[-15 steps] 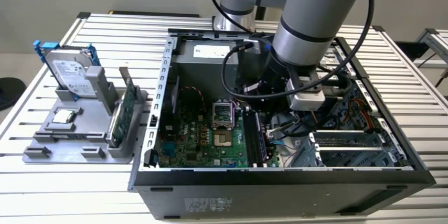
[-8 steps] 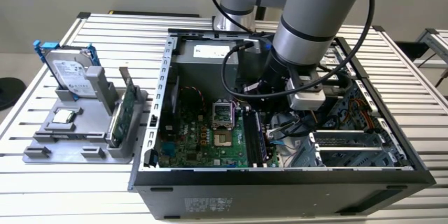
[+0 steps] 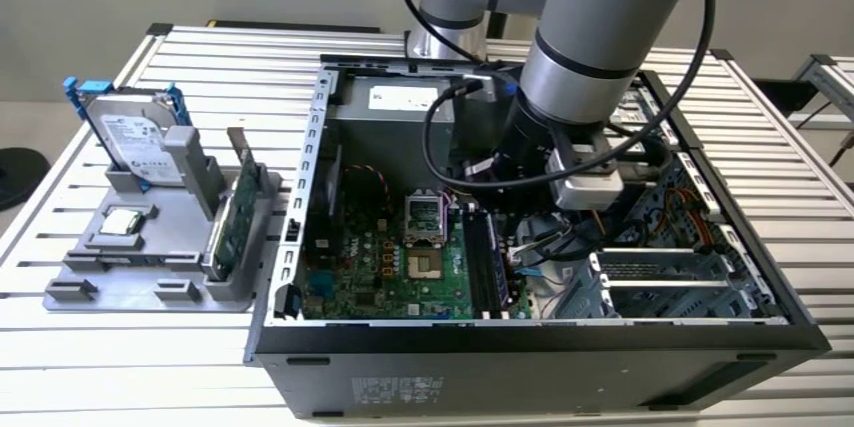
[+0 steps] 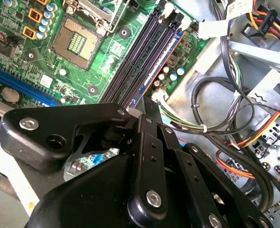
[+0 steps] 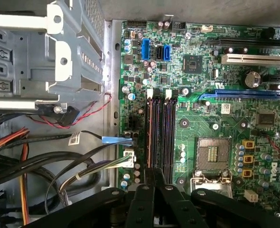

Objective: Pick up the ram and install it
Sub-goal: 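Press down the ram until it locks into place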

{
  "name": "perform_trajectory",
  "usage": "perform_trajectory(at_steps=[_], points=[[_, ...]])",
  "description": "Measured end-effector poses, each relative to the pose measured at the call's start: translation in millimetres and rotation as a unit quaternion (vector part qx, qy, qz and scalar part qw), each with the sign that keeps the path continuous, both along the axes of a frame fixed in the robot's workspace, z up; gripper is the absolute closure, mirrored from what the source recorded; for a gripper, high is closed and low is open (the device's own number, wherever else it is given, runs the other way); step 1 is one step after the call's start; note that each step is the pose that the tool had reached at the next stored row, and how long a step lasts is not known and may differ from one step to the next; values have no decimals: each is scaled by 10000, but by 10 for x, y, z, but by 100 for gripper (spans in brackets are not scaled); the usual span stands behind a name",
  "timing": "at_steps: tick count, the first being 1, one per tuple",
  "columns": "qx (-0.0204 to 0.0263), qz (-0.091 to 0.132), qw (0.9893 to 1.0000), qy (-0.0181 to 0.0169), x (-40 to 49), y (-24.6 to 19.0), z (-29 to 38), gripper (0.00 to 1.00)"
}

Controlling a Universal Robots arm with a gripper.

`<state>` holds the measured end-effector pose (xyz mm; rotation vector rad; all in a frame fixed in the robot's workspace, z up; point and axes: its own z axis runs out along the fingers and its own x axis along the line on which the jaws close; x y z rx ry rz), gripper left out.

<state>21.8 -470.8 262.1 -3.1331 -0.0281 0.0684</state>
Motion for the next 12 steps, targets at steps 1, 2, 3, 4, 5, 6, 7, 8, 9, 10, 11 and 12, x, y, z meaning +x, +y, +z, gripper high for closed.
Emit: perform_trajectory(at_steps=[1,2,3,4,5,6,7,8,9,10,11,12], points=[[0,45,10000,0,0,0,0,100],[0,88,10000,0,0,0,0,100],[1,134,9999,0,0,0,0,100],[1,175,9998,0,0,0,0,100],[1,216,9998,0,0,0,0,100],[1,251,9997,0,0,0,0,100],[1,285,9996,0,0,0,0,100],[1,315,9995,0,0,0,0,100],[1,344,9994,0,0,0,0,100],[1,369,9993,0,0,0,0,100],[0,386,9993,0,0,0,1,100],[1,394,9992,0,0,0,0,100]])
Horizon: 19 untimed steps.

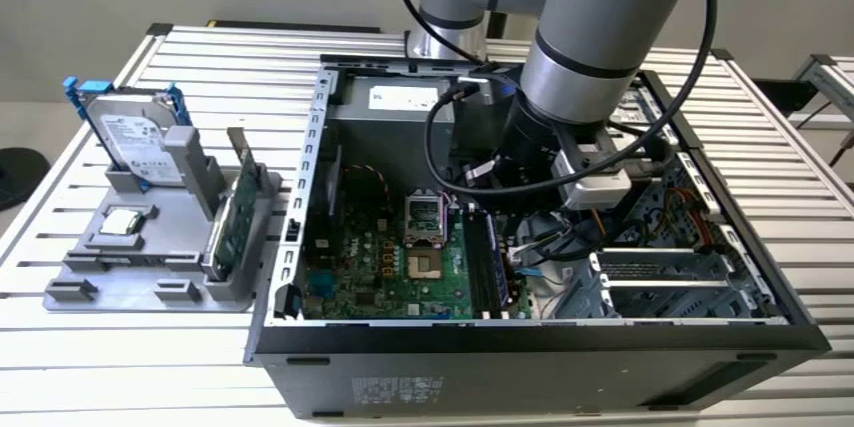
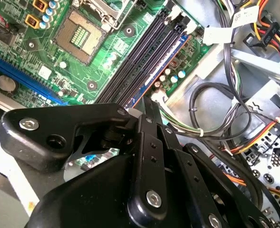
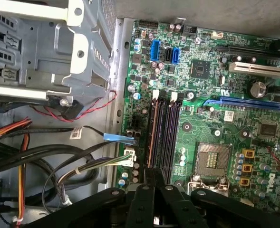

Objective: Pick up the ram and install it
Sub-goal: 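Press down the ram until it locks into place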

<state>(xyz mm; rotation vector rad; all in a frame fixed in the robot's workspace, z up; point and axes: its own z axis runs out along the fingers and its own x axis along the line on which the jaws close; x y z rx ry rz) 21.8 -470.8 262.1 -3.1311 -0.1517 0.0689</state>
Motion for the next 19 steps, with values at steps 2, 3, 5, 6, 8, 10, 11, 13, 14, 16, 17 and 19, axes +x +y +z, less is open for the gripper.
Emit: perform_trajectory(at_steps=[2,3,5,6,8,10,11,13,14,16,17,19], points=[[0,23,10000,0,0,0,1,100],[0,39,10000,0,-1,0,2,100],[0,83,10000,0,-1,0,5,100],[0,109,9999,0,-1,0,5,100],[0,165,9999,0,0,0,7,100],[0,192,9998,1,0,0,7,100],[0,192,9998,1,0,0,7,100],[0,194,9998,1,-1,0,7,100],[0,194,9998,1,0,0,7,100],[0,195,9998,1,0,0,7,100],[-1,195,9998,2,0,0,8,100],[-1,195,9998,2,0,0,8,100]])
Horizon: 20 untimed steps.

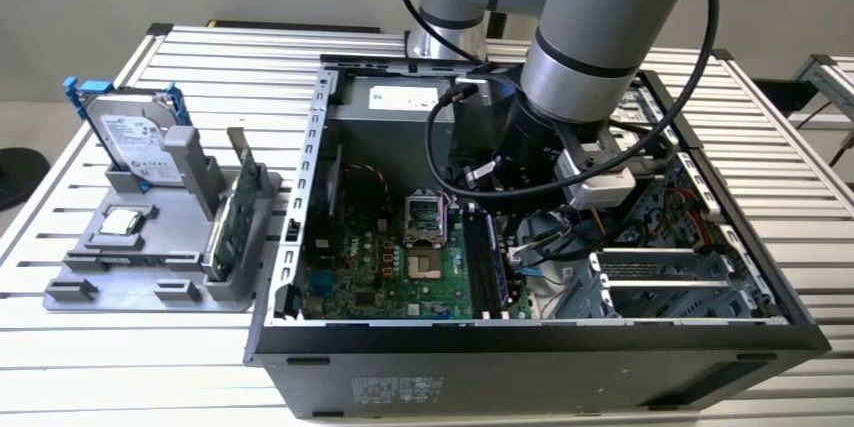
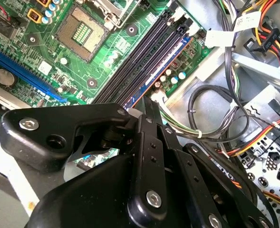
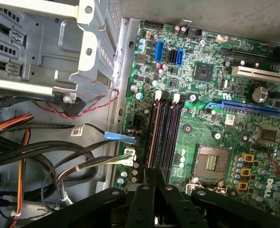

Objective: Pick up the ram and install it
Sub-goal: 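Press down the ram until it locks into place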

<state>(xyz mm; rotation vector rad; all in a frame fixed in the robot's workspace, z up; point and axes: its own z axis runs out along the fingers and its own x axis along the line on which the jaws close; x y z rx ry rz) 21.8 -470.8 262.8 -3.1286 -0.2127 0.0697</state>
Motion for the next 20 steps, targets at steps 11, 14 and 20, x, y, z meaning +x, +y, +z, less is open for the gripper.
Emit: perform_trajectory(at_steps=[11,14,20], points=[[0,156,9999,0,0,0,0,100],[0,228,9997,0,0,0,0,100],[1,382,9993,0,0,0,0,100]])
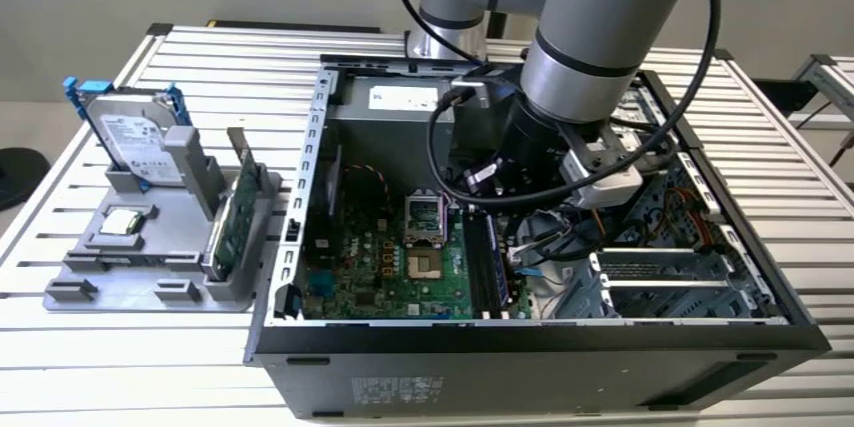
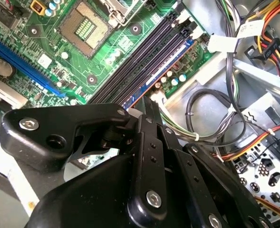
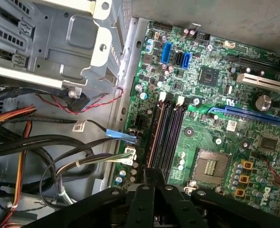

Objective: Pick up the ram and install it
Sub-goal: 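Press down the ram until it locks into place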

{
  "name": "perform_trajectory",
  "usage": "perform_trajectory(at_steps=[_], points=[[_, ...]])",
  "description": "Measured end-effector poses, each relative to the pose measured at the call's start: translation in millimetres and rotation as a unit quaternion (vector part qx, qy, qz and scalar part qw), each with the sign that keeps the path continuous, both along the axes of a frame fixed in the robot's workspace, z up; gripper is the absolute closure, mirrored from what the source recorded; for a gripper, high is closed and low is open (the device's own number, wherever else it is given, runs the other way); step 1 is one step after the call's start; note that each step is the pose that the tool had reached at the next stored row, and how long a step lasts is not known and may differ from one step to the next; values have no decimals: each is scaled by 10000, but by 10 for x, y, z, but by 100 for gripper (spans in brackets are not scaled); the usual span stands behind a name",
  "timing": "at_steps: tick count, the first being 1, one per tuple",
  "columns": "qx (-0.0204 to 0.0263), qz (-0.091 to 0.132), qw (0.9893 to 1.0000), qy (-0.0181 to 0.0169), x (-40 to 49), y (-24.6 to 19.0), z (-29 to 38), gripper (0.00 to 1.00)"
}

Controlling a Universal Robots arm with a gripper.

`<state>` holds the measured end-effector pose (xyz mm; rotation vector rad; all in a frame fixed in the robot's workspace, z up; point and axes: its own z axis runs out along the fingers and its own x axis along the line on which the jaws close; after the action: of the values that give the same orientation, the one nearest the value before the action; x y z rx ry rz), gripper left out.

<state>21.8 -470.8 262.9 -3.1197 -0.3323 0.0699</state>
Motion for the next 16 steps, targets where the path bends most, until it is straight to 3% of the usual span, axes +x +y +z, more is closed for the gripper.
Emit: perform_trajectory(at_steps=[16], points=[[0,376,9993,0,0,0,0,100]])
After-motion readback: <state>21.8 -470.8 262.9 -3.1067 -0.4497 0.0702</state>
